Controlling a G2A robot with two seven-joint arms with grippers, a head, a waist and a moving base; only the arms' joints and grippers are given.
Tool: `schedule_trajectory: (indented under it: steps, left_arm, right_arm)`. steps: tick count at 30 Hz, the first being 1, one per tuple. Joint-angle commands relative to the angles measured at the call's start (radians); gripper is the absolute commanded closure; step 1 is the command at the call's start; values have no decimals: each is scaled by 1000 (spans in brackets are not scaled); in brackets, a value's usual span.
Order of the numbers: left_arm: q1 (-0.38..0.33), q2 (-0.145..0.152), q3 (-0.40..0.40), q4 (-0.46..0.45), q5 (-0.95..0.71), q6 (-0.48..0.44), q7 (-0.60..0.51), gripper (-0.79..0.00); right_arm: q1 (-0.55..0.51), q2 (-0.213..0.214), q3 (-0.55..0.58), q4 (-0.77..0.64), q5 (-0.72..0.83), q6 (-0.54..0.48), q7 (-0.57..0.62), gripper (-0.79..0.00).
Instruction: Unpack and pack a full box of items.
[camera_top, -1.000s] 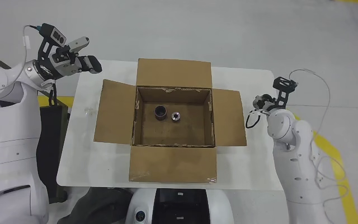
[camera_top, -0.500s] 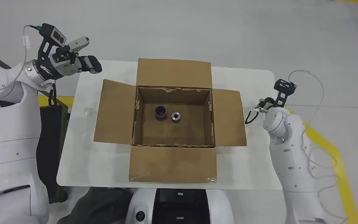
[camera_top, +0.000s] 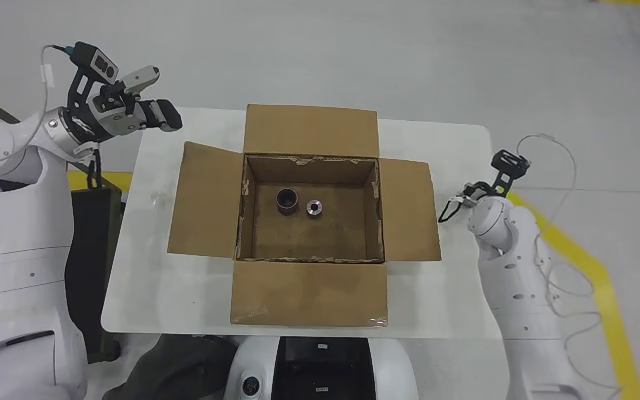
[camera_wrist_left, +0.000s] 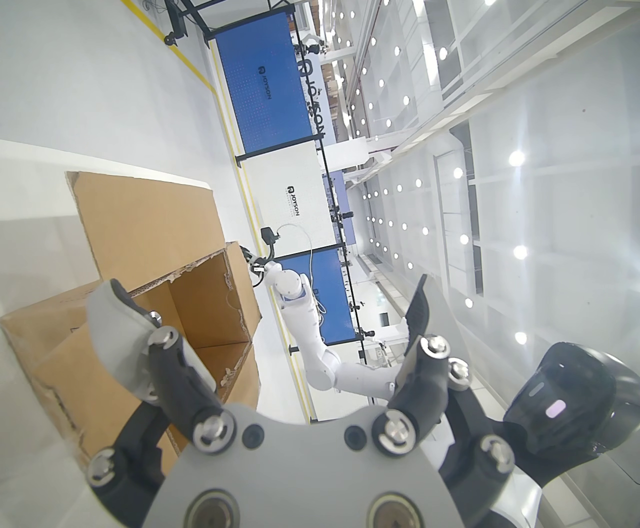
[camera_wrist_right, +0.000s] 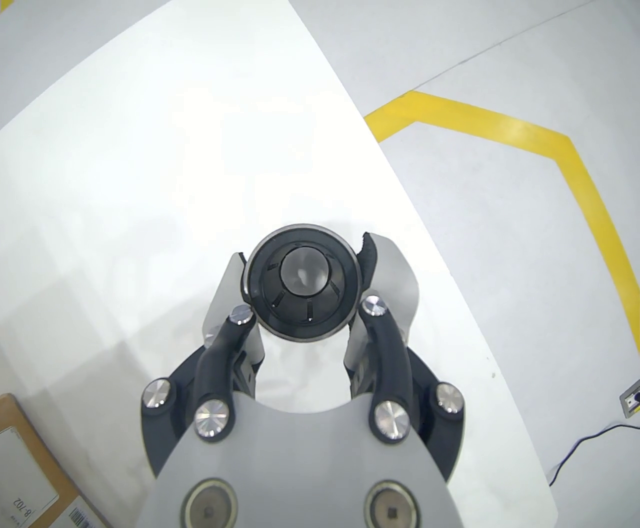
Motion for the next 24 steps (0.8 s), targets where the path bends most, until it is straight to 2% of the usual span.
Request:
schedule_trajectory:
  steps: [1,3,4,5,7,14,22,24]
  left_arm:
    - [0,0,0,0,0,0,0,-785]
    - [0,0,0,0,0,0,0,-785]
    - [0,0,0,0,0,0,0,-785]
    - [0,0,0,0,0,0,0,-785]
    - [0,0,0,0,0,0,0,-785]
    - [0,0,0,0,0,0,0,-785]
    - [0,0,0,0,0,0,0,-785]
    - [0,0,0,0,0,0,0,-785]
  right_arm:
    - [-2,-1,0,5,7,-4,-2,-89]
    - [-5,-1,2,10,10,-4,-7,-363]
    - [-6,-1,3,10,13,-5,-8,-576]
    - [-9,-1,3,10,14,-6,-10,-683]
    - [-15,-2,5,3,18,-5,-13,-785]
    - [-63,-1,28,-94,26,7,-44,-785]
    - [-143,5,80,-307,4,36,-63,-785]
    - [-164,7,84,-364,7,12,-45,-785]
